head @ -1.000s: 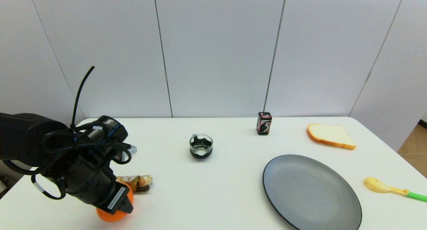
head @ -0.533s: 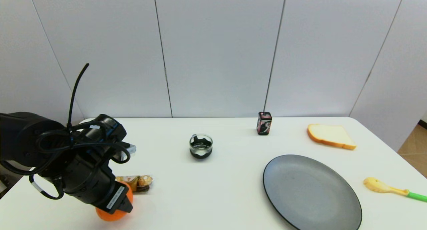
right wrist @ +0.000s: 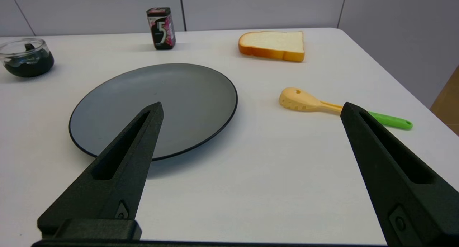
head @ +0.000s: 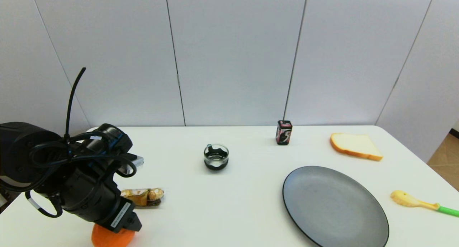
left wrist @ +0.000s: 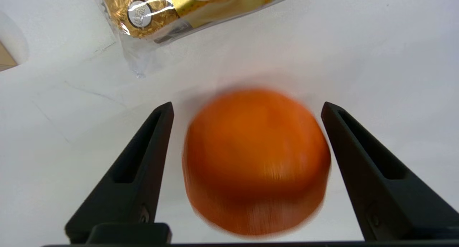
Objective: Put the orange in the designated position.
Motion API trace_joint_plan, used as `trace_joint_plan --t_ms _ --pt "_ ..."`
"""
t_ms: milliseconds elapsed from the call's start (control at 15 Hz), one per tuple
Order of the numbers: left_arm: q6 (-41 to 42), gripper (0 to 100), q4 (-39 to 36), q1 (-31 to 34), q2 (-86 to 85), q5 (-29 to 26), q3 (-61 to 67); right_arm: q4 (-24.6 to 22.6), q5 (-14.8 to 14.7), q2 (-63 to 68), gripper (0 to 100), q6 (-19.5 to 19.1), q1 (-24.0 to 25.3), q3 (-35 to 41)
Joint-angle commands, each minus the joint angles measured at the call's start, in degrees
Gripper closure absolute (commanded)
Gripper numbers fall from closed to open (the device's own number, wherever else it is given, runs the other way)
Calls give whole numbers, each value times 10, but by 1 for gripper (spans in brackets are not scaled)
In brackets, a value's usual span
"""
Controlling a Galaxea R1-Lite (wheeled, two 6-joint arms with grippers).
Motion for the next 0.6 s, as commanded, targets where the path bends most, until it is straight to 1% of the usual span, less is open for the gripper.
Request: trace_joint_plan --t_ms 67,600 --pt "0 0 2 0 0 0 4 0 0 0 0 0 0 0" --pt "0 0 1 -1 -10 1 1 0 0 0 0 0 0 0"
